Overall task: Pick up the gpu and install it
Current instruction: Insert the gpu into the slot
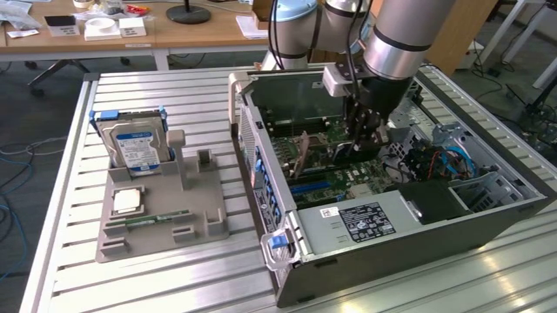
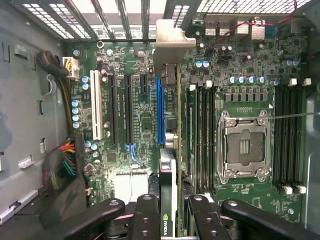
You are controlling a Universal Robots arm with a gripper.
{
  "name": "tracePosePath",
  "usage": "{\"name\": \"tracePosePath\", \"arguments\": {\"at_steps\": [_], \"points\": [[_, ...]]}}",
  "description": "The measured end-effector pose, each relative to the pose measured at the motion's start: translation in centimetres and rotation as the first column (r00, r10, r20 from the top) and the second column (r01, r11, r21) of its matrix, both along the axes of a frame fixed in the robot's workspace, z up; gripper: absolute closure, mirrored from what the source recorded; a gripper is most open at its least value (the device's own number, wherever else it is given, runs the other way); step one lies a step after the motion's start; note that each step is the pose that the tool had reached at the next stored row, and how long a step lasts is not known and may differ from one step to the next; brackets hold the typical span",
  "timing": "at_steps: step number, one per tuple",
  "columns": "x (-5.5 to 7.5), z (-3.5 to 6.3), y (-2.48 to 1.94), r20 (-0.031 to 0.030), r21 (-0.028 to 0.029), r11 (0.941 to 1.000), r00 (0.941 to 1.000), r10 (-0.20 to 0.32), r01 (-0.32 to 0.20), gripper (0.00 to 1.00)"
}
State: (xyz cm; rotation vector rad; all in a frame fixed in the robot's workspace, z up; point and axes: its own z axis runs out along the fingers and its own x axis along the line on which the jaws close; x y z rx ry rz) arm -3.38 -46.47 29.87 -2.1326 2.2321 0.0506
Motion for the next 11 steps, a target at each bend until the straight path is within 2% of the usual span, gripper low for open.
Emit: {"name": "tracePosePath", "arguments": {"at_steps": [5,11], "points": [[-0.64,-0.22,-0.03,-0.0001,0.0018,1.0000,1.0000,0.000,0.000,0.73],[-1.00,-0.56,-0.30,0.0000,0.0050,1.0000,1.0000,0.000,0.000,0.73]]}}
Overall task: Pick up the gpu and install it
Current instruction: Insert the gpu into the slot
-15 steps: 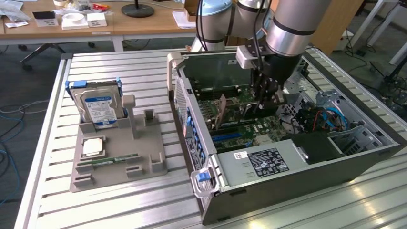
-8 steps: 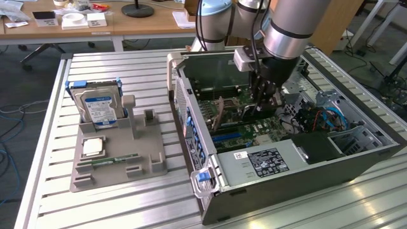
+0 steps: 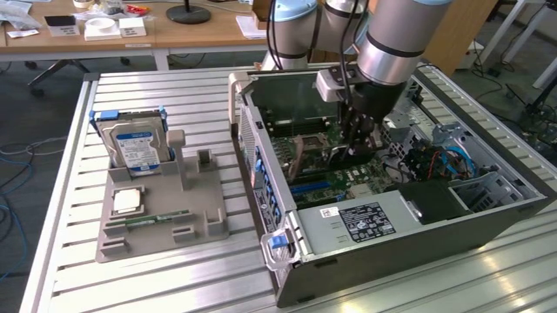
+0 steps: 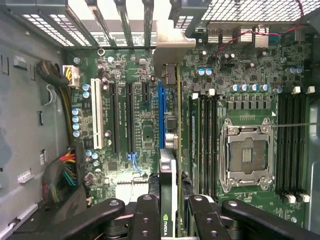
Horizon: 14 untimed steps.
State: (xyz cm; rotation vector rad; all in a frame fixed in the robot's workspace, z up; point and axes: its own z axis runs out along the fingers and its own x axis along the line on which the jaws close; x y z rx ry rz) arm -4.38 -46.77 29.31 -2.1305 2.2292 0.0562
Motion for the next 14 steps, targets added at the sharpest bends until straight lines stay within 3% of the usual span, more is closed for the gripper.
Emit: {"name": "tracePosePath", "arguments": {"at_steps": [14], "points": [[-1.07,-0.70,-0.39,-0.0001,0.0041,1.0000,1.0000,0.001,-0.001,0.73]]}}
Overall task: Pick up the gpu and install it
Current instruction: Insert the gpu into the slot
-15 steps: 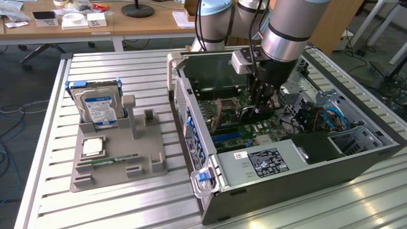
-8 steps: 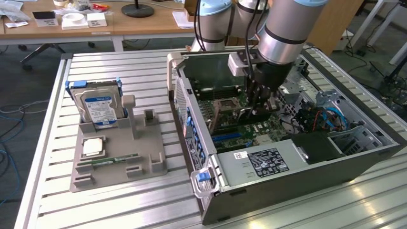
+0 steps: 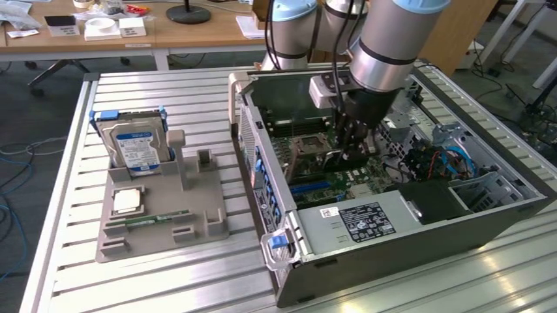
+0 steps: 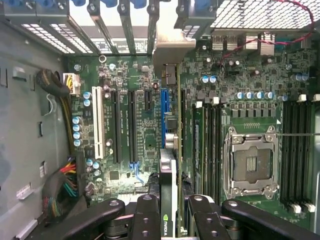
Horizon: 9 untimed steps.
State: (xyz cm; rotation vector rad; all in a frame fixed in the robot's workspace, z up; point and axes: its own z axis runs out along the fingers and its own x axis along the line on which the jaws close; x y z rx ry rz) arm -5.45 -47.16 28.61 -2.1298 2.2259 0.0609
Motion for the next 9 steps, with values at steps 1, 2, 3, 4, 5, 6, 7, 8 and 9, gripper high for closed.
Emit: {"name": "tracePosePath", "arguments": {"at_steps": [1,2,3,4,5,6,7,8,9], "points": [[-0.11,-0.05,0.00,0.0000,0.0000,1.0000,1.0000,0.000,0.000,0.73],[-0.23,-0.10,0.00,0.0000,0.0000,1.0000,1.0000,0.000,0.000,0.73],[-0.35,-0.16,0.00,0.0000,0.0000,1.0000,1.0000,0.000,0.000,0.73],[-0.46,-0.20,0.00,0.0000,0.0000,1.0000,1.0000,0.000,0.000,0.73],[-0.59,-0.24,0.00,0.0000,-0.0001,1.0000,1.0000,0.000,0.000,0.73],[-0.70,-0.28,0.00,0.0000,0.0000,1.0000,1.0000,0.000,0.000,0.73],[-0.79,-0.32,0.00,0.0000,0.0000,1.0000,1.0000,0.000,0.000,0.73],[-0.85,-0.37,0.00,0.0000,0.0001,1.0000,1.0000,0.000,0.000,0.73],[-0.88,-0.43,0.01,0.0001,0.0002,1.0000,1.0000,0.000,0.000,0.73]]}}
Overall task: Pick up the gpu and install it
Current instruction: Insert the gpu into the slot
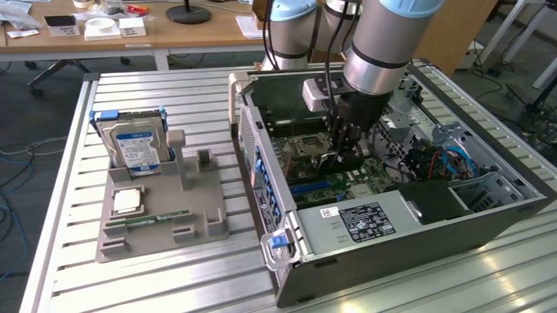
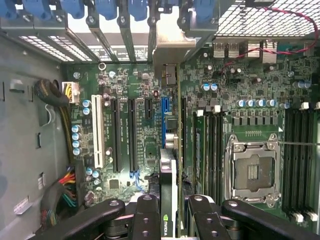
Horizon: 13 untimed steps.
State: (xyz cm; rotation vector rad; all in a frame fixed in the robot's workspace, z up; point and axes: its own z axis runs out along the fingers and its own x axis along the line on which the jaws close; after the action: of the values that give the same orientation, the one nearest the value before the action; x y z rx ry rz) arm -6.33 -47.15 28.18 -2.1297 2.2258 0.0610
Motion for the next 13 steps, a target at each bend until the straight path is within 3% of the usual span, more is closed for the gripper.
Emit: {"name": "tracePosePath", "arguments": {"at_steps": [7,13], "points": [[-0.23,-0.74,-0.01,-0.0001,-0.0001,1.0000,1.0000,0.000,0.000,0.73],[-0.48,-0.77,0.00,0.0000,0.0001,1.0000,1.0000,0.000,0.000,0.73]]}}
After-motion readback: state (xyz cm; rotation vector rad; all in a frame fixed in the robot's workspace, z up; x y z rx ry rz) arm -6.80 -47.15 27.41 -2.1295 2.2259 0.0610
